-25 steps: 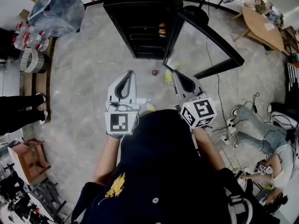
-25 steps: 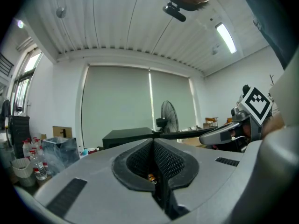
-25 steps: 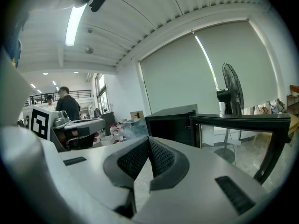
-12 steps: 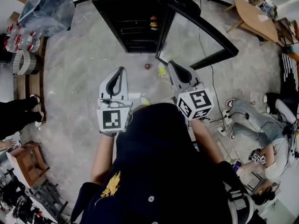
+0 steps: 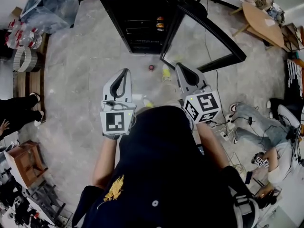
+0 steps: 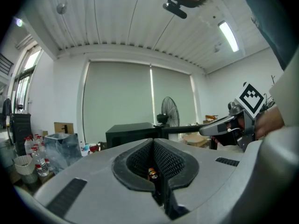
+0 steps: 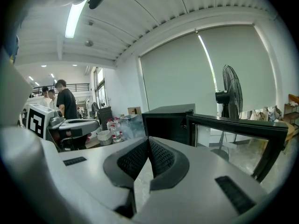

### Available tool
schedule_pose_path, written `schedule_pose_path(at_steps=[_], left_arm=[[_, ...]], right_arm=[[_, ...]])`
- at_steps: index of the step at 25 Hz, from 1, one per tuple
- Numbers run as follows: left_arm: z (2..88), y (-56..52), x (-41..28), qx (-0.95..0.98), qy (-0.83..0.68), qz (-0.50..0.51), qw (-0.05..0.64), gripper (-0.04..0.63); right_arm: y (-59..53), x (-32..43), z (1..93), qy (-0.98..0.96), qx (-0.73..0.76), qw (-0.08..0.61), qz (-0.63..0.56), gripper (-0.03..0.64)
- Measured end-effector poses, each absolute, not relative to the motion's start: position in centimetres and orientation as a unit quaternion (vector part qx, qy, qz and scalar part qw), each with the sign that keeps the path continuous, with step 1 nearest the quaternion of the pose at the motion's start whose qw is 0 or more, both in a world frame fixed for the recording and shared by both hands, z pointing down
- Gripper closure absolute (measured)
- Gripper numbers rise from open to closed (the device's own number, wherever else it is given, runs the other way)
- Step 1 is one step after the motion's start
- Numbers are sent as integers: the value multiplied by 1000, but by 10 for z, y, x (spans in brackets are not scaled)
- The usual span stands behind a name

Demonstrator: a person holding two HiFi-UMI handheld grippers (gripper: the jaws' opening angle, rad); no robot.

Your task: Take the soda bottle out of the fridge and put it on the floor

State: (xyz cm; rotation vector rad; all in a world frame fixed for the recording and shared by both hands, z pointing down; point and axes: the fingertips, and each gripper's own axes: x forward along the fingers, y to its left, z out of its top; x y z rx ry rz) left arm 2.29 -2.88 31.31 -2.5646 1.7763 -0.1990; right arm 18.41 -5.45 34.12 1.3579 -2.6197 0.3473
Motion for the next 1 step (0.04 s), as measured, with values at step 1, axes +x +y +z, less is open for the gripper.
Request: schedule_pose_path(at_steps=[1], left_arm=[[315, -28, 22, -820, 569, -64, 6, 577]], right_arm=[[-54, 184, 343, -878, 456, 88, 118, 623]])
